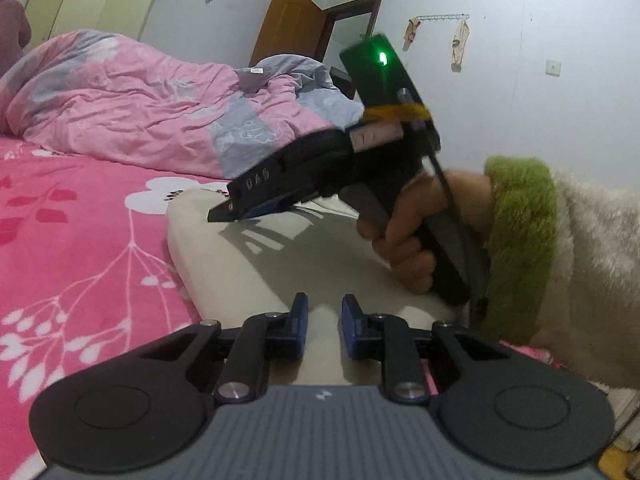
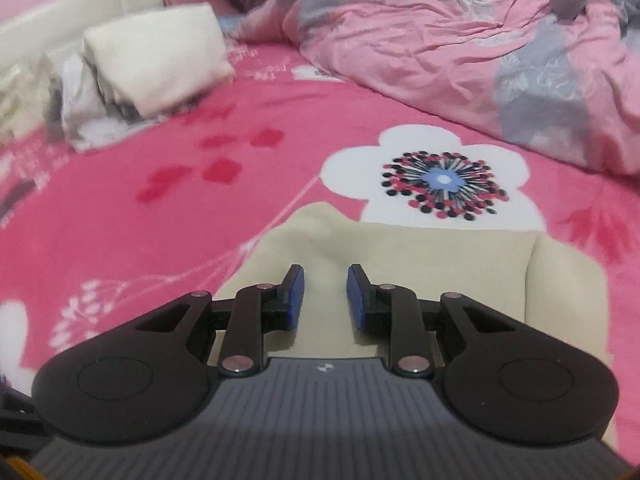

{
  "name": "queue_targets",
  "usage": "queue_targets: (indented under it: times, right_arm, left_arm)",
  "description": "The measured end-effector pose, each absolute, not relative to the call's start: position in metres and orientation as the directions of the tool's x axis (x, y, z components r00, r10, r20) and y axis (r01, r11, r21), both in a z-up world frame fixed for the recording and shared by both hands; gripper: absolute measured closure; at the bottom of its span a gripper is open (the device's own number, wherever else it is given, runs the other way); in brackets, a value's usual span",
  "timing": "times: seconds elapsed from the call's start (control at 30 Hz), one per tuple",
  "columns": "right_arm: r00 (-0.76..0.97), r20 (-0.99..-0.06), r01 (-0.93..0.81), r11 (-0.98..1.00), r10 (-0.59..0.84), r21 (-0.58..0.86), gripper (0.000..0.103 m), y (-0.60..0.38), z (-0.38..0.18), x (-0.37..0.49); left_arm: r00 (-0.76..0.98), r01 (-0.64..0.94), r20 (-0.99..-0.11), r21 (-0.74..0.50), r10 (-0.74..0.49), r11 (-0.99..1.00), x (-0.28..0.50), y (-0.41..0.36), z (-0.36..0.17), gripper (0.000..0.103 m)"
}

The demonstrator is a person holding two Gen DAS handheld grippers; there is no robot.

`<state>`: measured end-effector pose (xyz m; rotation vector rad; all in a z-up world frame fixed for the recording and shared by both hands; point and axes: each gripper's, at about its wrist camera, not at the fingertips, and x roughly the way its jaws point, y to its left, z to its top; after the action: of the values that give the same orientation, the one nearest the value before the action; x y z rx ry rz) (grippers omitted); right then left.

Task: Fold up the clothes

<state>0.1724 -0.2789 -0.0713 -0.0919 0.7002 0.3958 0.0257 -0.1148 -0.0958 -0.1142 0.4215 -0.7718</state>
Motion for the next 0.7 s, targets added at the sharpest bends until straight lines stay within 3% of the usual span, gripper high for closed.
queue_targets:
  times: [0.17, 0.27, 0.5, 0.7]
  right_arm:
    - [0.699, -0.677, -0.402, 0.909, 0.231, -0.105, 0.08, -0.252, -0.049, 0.164]
    - [0.725, -0.633, -0.412, 0.908, 0.271, -0.082, 0.08, -0.246, -0.028, 0.172]
    - [0.662, -0.718, -0.323, 0.946, 0.216, -0.013, 0.081, -0.257, -0.091, 0.228]
    - [0.735, -0.645, -0.321, 0.945, 0.21, -0.058, 0.08, -0.254, -0.07, 0.205]
  left_arm:
    - [0.645, 0.657, -0.31, -0.244, -0.699, 0.714, 0.021, -0.113, -0.099, 0.083]
    - [0.652, 0.655, -0.303, -0.236, -0.695, 0.717, 0.02, -0.113, -0.1, 0.083]
    - [0.657, 0.655, -0.299, -0.226, -0.692, 0.721, 0.02, -0.115, -0.101, 0.084]
    - [0.656, 0.652, -0.303, -0.233, -0.691, 0.721, 0.017, -0.115, -0.099, 0.084]
